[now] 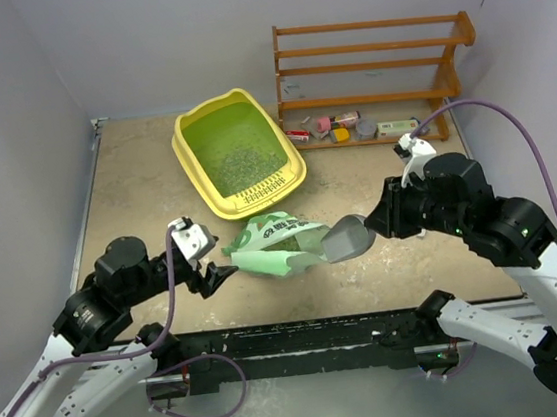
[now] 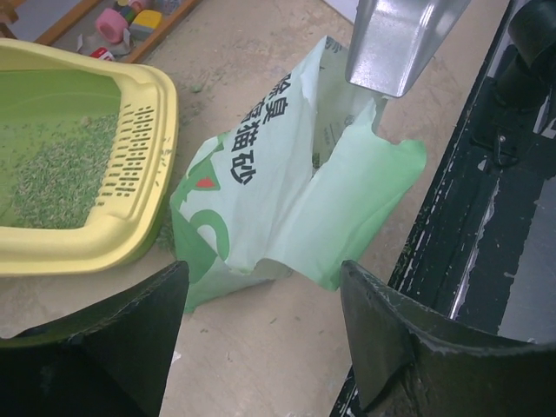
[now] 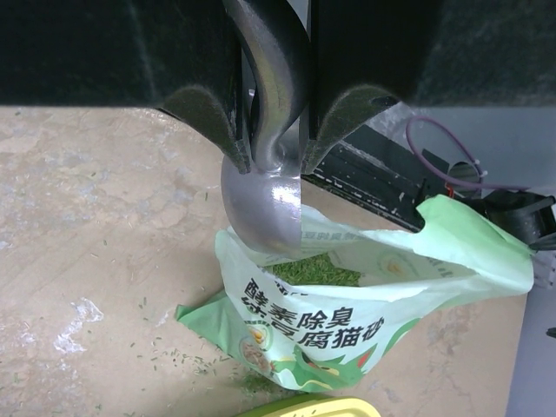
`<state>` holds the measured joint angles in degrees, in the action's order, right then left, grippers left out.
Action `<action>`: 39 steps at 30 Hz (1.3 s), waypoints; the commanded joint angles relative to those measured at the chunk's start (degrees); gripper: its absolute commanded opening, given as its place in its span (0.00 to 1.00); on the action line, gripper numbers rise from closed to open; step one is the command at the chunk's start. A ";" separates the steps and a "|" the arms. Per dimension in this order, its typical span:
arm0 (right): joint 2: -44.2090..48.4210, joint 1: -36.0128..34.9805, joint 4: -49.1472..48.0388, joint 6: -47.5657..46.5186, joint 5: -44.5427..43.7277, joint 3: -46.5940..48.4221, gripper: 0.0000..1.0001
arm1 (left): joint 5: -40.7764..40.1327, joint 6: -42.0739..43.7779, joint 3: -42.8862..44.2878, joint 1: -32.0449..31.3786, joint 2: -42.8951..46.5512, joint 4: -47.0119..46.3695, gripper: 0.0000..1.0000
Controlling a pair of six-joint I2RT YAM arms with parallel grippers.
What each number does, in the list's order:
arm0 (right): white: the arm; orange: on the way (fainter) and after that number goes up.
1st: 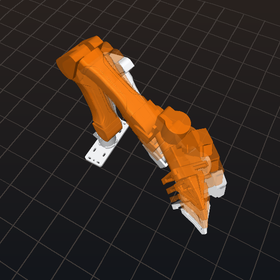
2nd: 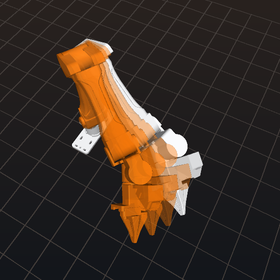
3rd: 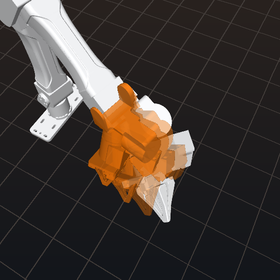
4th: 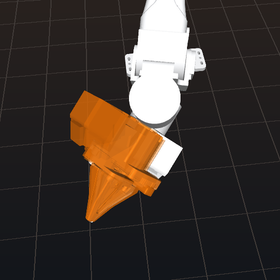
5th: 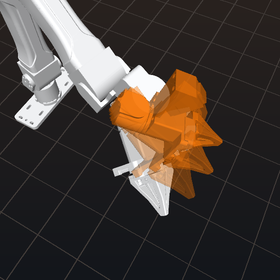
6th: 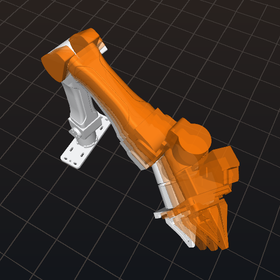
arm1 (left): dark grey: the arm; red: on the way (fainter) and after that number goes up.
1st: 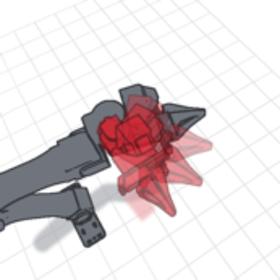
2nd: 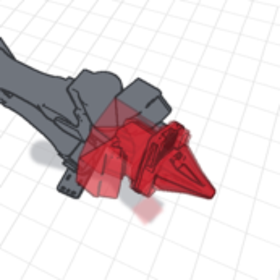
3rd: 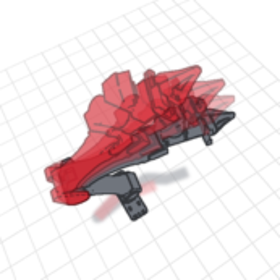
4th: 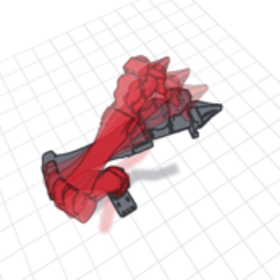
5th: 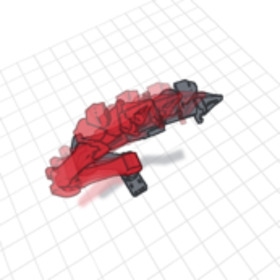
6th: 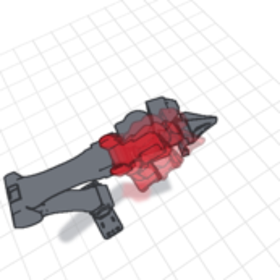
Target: Fill the litter box with clean litter
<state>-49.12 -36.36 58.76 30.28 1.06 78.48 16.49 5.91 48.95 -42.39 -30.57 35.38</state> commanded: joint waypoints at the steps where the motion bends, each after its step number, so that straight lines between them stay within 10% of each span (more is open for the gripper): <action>1: -0.18 -0.16 -4.47 -0.12 0.40 0.01 0.00 | -2.99 2.29 5.89 0.05 0.16 4.54 0.75; 39: -10.17 -0.19 -6.72 -4.39 -0.96 7.48 0.00 | 13.25 -0.20 -5.02 -0.18 -16.25 -26.31 0.68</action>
<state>-57.80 -36.36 54.26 27.70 1.02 79.88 24.93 6.59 44.29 -42.44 -45.56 14.98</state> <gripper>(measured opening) 0.277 0.678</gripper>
